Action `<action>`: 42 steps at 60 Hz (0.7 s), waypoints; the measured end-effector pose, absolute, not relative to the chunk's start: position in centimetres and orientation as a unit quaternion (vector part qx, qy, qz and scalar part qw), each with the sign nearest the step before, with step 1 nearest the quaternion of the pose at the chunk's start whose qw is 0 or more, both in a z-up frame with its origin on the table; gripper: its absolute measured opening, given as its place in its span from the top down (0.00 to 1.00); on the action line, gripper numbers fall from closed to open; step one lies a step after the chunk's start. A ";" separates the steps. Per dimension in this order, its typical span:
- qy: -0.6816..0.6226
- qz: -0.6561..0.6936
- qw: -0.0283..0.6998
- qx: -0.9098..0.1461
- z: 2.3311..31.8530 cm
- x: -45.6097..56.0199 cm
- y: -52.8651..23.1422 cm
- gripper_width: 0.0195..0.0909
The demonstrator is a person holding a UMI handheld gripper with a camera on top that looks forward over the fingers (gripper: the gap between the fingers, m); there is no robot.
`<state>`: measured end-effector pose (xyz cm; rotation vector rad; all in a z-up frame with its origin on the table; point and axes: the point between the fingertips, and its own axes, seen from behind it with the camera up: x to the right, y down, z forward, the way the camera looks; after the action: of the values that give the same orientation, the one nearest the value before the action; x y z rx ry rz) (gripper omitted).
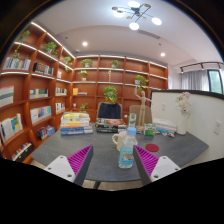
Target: Pour water
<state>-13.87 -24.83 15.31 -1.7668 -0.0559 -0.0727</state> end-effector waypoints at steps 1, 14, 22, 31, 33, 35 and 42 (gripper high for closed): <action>-0.023 -0.037 0.632 -0.774 15.2 -13.5 -24.8 0.14; -0.006 -0.058 0.612 -0.789 10.4 -8.4 -22.1 0.14; 0.005 -0.028 0.619 -0.785 9.3 -7.4 -19.3 0.15; 0.002 -0.009 0.616 -0.788 8.2 -7.3 -15.8 0.15; 0.001 -0.013 0.612 -0.791 7.8 -7.1 -15.1 0.15; -0.001 -0.015 0.608 -0.793 7.4 -7.0 -14.4 0.15; -0.003 -0.001 0.604 -0.797 6.3 -7.5 -12.7 0.15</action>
<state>-7.52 -12.68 6.33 -1.8454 -0.0076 -0.0027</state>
